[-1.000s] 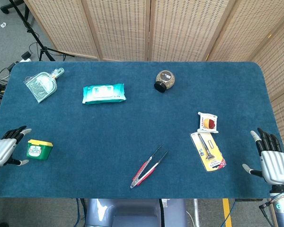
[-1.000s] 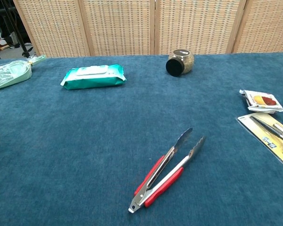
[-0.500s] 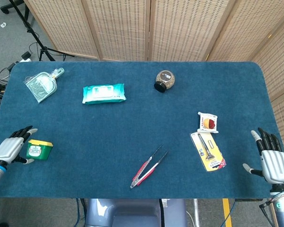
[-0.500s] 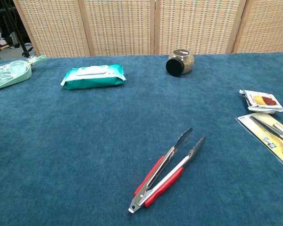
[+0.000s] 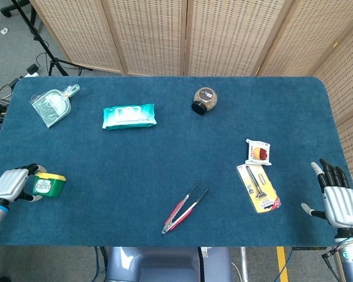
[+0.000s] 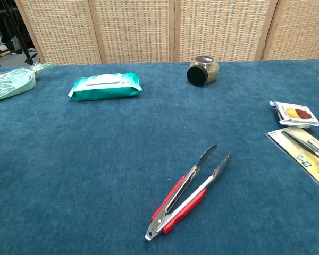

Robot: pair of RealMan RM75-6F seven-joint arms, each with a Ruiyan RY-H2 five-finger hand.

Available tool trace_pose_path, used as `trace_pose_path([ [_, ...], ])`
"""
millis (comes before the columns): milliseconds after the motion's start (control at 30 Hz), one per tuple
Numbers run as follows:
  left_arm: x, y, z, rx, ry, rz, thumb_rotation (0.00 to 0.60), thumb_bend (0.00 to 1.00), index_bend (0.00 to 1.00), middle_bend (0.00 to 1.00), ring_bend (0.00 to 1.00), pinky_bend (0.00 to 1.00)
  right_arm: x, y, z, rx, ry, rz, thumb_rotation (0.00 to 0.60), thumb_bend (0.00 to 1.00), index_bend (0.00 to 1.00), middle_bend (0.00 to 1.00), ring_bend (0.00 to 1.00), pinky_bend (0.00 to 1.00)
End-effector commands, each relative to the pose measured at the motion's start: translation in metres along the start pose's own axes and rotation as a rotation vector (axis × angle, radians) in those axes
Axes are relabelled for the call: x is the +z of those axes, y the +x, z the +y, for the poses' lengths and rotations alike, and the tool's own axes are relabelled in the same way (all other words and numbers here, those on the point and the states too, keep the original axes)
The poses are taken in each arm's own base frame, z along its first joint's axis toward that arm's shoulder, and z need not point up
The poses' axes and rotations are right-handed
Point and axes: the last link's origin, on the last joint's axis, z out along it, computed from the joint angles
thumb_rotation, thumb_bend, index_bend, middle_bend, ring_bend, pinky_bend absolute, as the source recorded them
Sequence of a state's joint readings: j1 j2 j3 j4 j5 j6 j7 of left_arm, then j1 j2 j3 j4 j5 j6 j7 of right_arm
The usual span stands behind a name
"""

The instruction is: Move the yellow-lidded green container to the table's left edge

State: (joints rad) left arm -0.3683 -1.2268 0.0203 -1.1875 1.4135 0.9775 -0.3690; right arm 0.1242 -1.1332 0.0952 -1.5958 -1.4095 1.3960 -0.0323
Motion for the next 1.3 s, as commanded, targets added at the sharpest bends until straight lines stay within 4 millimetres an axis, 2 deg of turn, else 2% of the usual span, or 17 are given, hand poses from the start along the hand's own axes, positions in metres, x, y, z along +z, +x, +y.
trace_pose_path([
  [33, -0.007, 0.014, 0.004, -0.05, -0.033, -0.014, 0.6, 0.34, 0.57, 0.35, 0.35, 0.37, 0.0, 0.0, 0.0, 0.0, 0.0, 0.0, 0.6, 0.0, 0.0, 0.0, 0.0, 0.0],
  [200, -0.02, 0.049, 0.015, -0.166, -0.073, -0.148, 0.6, 0.43, 0.58, 0.35, 0.36, 0.38, 0.0, -0.001, -0.001, -0.003, 0.002, -0.006, 0.6, 0.0, 0.0, 0.0, 0.0, 0.0],
  [400, -0.012, 0.081, 0.028, -0.146, -0.028, -0.308, 0.6, 0.5, 0.58, 0.35, 0.36, 0.38, 0.0, -0.003, -0.002, -0.008, 0.006, -0.01, 0.6, 0.0, 0.0, 0.0, 0.0, 0.0],
  [467, -0.004, 0.085, 0.033, -0.138, 0.018, -0.376, 0.6, 0.51, 0.58, 0.35, 0.36, 0.38, 0.0, -0.003, -0.002, -0.011, 0.004, -0.009, 0.6, 0.0, 0.0, 0.0, 0.0, 0.0],
  [533, 0.006, 0.08, 0.04, -0.145, 0.141, -0.521, 0.6, 0.51, 0.58, 0.35, 0.36, 0.38, 0.0, -0.004, -0.002, -0.013, 0.001, -0.012, 0.6, 0.0, 0.0, 0.0, 0.0, 0.0],
  [633, 0.018, 0.08, 0.051, -0.138, 0.25, -0.619, 0.6, 0.53, 0.58, 0.35, 0.36, 0.38, 0.001, -0.004, -0.002, -0.015, 0.001, -0.012, 0.6, 0.0, 0.0, 0.0, 0.0, 0.0],
  [833, 0.037, 0.09, 0.057, -0.121, 0.265, -0.603, 0.6, 0.55, 0.58, 0.35, 0.36, 0.38, 0.001, -0.003, -0.001, -0.012, -0.003, -0.01, 0.6, 0.0, 0.0, 0.0, 0.0, 0.0],
  [867, 0.038, 0.089, 0.056, -0.119, 0.254, -0.592, 0.6, 0.54, 0.57, 0.31, 0.32, 0.36, 0.001, -0.003, -0.001, -0.01, -0.003, -0.011, 0.6, 0.0, 0.0, 0.0, 0.0, 0.0],
  [933, 0.04, 0.088, 0.053, -0.088, 0.229, -0.574, 0.6, 0.49, 0.41, 0.14, 0.14, 0.21, 0.001, -0.003, -0.001, -0.01, -0.003, -0.012, 0.6, 0.0, 0.0, 0.0, 0.0, 0.0],
  [967, 0.043, 0.088, 0.05, -0.066, 0.217, -0.558, 0.6, 0.45, 0.23, 0.04, 0.04, 0.1, 0.001, -0.004, -0.001, -0.011, -0.003, -0.013, 0.6, 0.0, 0.0, 0.0, 0.0, 0.0],
  [1000, 0.046, 0.087, 0.047, -0.059, 0.207, -0.539, 0.6, 0.42, 0.08, 0.0, 0.0, 0.02, 0.001, -0.004, -0.001, -0.011, -0.002, -0.015, 0.6, 0.0, 0.0, 0.0, 0.0, 0.0],
  [1033, 0.048, 0.085, 0.045, -0.064, 0.2, -0.526, 0.6, 0.4, 0.02, 0.0, 0.0, 0.0, 0.001, -0.004, -0.001, -0.011, -0.002, -0.015, 0.6, 0.0, 0.0, 0.0, 0.0, 0.0],
  [1200, 0.053, 0.08, 0.045, -0.103, 0.136, -0.421, 0.6, 0.36, 0.0, 0.0, 0.0, 0.0, 0.001, -0.004, -0.002, -0.01, -0.001, -0.016, 0.6, 0.0, 0.0, 0.0, 0.0, 0.0],
  [1300, 0.053, 0.087, 0.047, -0.156, 0.081, -0.291, 0.6, 0.36, 0.0, 0.0, 0.0, 0.0, 0.001, -0.004, -0.002, -0.01, 0.001, -0.015, 0.6, 0.0, 0.0, 0.0, 0.0, 0.0],
])
